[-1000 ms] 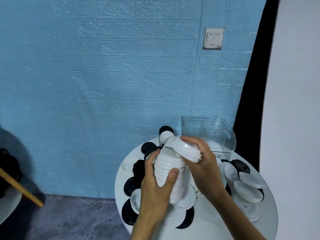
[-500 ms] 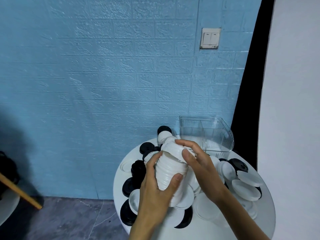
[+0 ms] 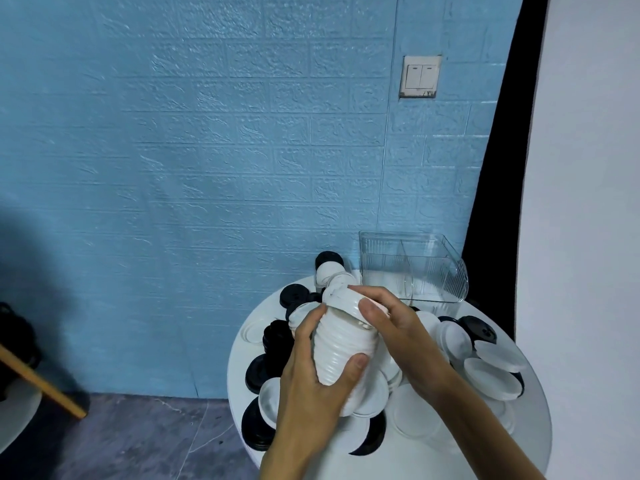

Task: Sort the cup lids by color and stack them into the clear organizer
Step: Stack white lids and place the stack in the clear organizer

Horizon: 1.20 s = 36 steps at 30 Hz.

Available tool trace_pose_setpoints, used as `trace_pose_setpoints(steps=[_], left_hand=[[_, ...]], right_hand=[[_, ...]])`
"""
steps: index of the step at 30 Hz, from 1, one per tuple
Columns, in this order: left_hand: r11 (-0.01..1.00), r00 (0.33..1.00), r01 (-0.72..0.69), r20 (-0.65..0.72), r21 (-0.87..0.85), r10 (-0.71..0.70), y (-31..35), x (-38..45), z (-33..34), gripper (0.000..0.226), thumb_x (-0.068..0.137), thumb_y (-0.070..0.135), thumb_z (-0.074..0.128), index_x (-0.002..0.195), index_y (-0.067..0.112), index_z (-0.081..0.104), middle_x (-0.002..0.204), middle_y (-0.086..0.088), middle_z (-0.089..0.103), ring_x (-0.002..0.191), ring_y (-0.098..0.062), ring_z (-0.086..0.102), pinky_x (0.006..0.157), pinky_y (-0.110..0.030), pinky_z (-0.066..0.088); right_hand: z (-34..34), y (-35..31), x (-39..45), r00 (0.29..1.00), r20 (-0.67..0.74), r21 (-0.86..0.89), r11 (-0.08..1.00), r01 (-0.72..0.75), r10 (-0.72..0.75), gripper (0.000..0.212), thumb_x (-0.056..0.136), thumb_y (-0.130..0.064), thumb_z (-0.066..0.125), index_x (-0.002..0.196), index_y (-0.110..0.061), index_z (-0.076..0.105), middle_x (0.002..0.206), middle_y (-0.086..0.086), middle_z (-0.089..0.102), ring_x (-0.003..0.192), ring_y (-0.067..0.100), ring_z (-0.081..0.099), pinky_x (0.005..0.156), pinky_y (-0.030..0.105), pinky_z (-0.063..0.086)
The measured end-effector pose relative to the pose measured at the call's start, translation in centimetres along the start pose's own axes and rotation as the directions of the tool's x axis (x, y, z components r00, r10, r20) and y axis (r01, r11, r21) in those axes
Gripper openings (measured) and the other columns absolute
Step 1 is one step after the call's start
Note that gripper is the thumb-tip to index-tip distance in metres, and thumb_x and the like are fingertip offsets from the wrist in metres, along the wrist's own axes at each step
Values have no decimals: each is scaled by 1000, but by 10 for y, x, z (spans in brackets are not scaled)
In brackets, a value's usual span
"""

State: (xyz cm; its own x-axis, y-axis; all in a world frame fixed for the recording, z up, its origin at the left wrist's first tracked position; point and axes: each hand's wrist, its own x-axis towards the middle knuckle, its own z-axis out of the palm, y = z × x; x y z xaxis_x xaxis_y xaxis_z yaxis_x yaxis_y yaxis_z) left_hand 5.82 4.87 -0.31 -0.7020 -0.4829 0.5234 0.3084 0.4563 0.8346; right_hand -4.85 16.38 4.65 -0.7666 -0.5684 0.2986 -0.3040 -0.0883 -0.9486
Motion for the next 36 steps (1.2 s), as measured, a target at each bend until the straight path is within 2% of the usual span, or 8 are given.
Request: trace_pose_setpoints(steps=[4,9,16,20,22,26,29,36], left_hand=[[1000,1000,8,6,2,-8,1,0,0,71,70,62,71,132,63,36,130,36,54,116,4,59,88,-7,44],[999,999,43,27,-20,-43,7,5,1,72,69,71,67,133,65,34,125,41,54,113,11,58,85,-4,43],[999,999,-1,46,39,-1,6,1,5,80,75,71,64,146,58,29,146,32,45,134,3,46,110,-35,42],[999,999,-7,41,43,5,7,0,6,75,75,71,63,143,60,31,146,32,45,134,4,47,110,-35,43],[999,999,-10,42,36,9,8,-1,5,74,76,70,63,142,61,31,146,32,45,133,3,48,109,-34,44],[999,1000,2,22,46,-3,6,-3,5,79,73,72,65,142,66,25,147,30,45,133,3,48,109,-36,45],[998,999,8,43,65,-11,7,-1,6,87,73,74,63,145,68,15,151,28,42,136,0,46,111,-40,43],[997,997,-18,72,70,13,18,3,9,85,72,70,68,141,72,18,148,31,44,136,0,46,112,-42,43]], right_hand=[[-1,-4,-1,998,53,72,997,-40,36,35,81,-45,68,111,-28,72,111,-2,75,107,15,70,92,30,52],[-1,-6,-5,994,-8,39,993,112,-112,52,64,-43,77,112,-24,72,110,-7,75,101,7,69,85,21,53],[1,-3,-4,997,-40,52,997,64,-62,56,74,-60,59,117,-26,71,113,-9,75,109,8,68,93,24,53],[3,-3,-5,998,-43,-3,999,35,-35,56,75,-63,55,115,-27,71,111,-13,75,108,3,67,90,20,51],[3,-6,-5,1000,-16,-3,1000,7,-7,52,74,-57,62,115,-26,72,110,-12,75,106,2,68,88,20,50],[1,-10,-7,994,82,84,994,-75,68,51,73,-48,66,118,-26,74,120,-1,73,118,17,66,106,39,49],[2,-10,-9,985,130,94,987,-126,113,52,71,-46,67,120,-30,72,122,-1,72,117,21,66,106,45,49],[-8,-20,-13,975,203,57,993,-102,88,45,83,-26,65,127,-37,64,124,0,71,115,22,67,101,40,51]])
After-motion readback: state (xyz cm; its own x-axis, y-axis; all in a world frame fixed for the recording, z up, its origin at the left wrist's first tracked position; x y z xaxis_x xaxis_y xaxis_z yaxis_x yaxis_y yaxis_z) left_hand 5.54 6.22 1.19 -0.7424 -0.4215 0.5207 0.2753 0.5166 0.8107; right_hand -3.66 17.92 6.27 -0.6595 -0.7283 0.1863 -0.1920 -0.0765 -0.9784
